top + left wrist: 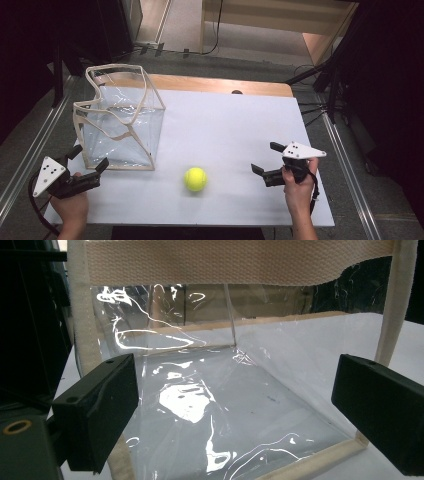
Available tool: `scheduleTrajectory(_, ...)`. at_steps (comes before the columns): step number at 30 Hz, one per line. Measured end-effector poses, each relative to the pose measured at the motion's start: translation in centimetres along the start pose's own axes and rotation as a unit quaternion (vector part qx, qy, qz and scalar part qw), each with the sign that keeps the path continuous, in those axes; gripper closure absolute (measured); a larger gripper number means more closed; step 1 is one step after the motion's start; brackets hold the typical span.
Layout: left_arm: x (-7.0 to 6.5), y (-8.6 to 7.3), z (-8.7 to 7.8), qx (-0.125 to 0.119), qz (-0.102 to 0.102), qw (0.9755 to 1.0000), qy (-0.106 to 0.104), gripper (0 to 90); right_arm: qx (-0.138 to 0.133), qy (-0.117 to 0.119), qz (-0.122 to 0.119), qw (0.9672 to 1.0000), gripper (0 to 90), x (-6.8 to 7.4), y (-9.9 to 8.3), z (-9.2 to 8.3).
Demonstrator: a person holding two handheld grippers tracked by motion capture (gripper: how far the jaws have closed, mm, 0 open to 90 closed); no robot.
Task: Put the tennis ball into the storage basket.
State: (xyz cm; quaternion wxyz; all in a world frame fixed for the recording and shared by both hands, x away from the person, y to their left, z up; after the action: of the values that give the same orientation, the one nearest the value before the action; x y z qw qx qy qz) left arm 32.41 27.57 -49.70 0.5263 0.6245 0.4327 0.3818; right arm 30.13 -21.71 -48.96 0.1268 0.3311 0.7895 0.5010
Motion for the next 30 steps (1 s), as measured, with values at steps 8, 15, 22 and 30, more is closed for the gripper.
scheduleTrajectory(8,0.0,0.0,0.0,0.0,0.0,1.0,0.0,5.3,0.025,0.021,-0.011,0.9994,0.0,1.6,1.6,1.7)
scheduleTrajectory(15,0.0,0.0,0.0,0.0,0.0,1.0,0.0,5.4,0.033,0.024,-0.025,0.9988,6.3,2.5,2.7,3.0)
scheduleTrajectory(22,0.0,0.0,0.0,0.001,0.001,1.0,0.0,5.3,0.049,0.049,-0.04,0.9968,6.2,3.9,3.4,4.2)
scheduleTrajectory(30,0.0,0.0,0.0,0.001,0.001,1.0,0.0,5.4,0.07,0.071,-0.055,0.9934,6.2,5.5,3.9,6.0)
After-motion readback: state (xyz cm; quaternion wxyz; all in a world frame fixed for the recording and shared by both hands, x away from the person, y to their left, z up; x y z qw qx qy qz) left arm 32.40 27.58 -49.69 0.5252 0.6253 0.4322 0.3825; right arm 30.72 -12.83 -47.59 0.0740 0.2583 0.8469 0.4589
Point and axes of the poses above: each handheld gripper's, and its own axes: z roughly forward along the jaws, y roughly out of its top, x roughly to its left, the point moved 9 cm from there along z, roughly forward along the jaws, and after that the axes turned 9 degrees about y, right-handed, at the moved point
